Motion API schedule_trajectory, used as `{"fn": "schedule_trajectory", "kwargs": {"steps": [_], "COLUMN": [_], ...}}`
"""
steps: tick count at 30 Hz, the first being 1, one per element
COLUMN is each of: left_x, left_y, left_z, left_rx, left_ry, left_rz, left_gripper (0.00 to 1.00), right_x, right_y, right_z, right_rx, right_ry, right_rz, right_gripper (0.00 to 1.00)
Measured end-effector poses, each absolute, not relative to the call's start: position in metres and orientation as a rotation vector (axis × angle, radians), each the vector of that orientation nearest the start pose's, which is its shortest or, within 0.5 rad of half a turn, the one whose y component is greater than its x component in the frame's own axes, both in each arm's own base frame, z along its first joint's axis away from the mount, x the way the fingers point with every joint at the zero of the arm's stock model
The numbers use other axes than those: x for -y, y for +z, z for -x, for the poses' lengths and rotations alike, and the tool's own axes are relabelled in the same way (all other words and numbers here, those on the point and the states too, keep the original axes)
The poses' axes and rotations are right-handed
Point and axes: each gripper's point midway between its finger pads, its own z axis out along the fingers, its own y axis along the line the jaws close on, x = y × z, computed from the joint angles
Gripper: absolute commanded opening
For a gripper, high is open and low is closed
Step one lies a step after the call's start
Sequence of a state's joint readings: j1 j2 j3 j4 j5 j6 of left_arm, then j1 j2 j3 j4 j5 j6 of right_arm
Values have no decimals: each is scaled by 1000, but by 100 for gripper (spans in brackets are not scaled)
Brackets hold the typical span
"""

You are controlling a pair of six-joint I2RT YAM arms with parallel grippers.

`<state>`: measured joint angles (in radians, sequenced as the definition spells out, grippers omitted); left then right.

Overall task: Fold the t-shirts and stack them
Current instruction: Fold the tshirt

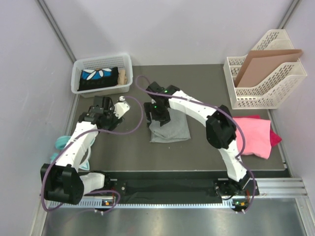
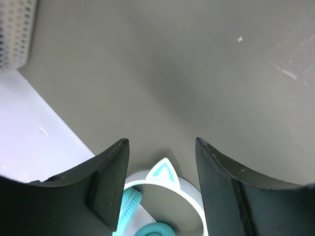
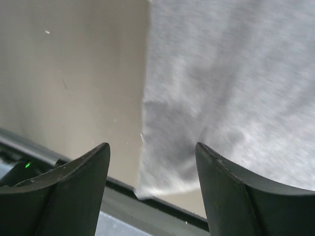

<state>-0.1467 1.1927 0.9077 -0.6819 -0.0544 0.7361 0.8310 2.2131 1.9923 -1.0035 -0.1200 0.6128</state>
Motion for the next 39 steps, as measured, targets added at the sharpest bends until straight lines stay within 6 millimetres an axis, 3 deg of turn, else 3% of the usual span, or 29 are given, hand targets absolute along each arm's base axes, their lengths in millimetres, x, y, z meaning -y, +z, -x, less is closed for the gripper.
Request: {"fn": "schedule_trajectory", "kwargs": {"steps": [1, 7, 10, 13, 16, 18, 21, 31, 34, 39], "left_x": [6, 28, 57, 107, 160, 178, 185, 247, 264, 280], "left_y": [130, 165, 195, 208, 197, 181, 168, 138, 122, 94], "left_z": [-294, -305, -308, -301, -279, -276, -284, -360, -362, -342], "left_rx": [-2320, -2235, -2146, -2043, -1986, -2015, -2058, -2063, -2063, -2080], "left_ry": [294, 174, 78, -5, -118, -176, -196, -229, -242, -247], "left_rz": [-1070, -1069, -1101, -1218, -1376, -1418, -1421, -1392, -1423, -1528], "left_gripper": [62, 63, 63, 63, 62, 62, 61, 60, 60, 60], "right_x": [-381, -321, -299, -303, -323, -334, -342, -338, -340, -339], "right_y": [93, 113, 104, 90, 80, 75, 71, 50, 51, 49], "right_z": [-289, -331, -347, -348, -352, -359, -363, -356, -356, -356], "right_rx": [-2903, -2852, -2835, -2863, -2879, -2874, -2873, -2894, -2883, -2885], "right_ry": [513, 706, 807, 893, 995, 1055, 1123, 1207, 1231, 1249], "right_rz": [338, 71, -68, -108, -89, -87, -89, -148, -141, -139], "right_gripper": [69, 68, 67, 66, 65, 65, 64, 62, 62, 62]}}
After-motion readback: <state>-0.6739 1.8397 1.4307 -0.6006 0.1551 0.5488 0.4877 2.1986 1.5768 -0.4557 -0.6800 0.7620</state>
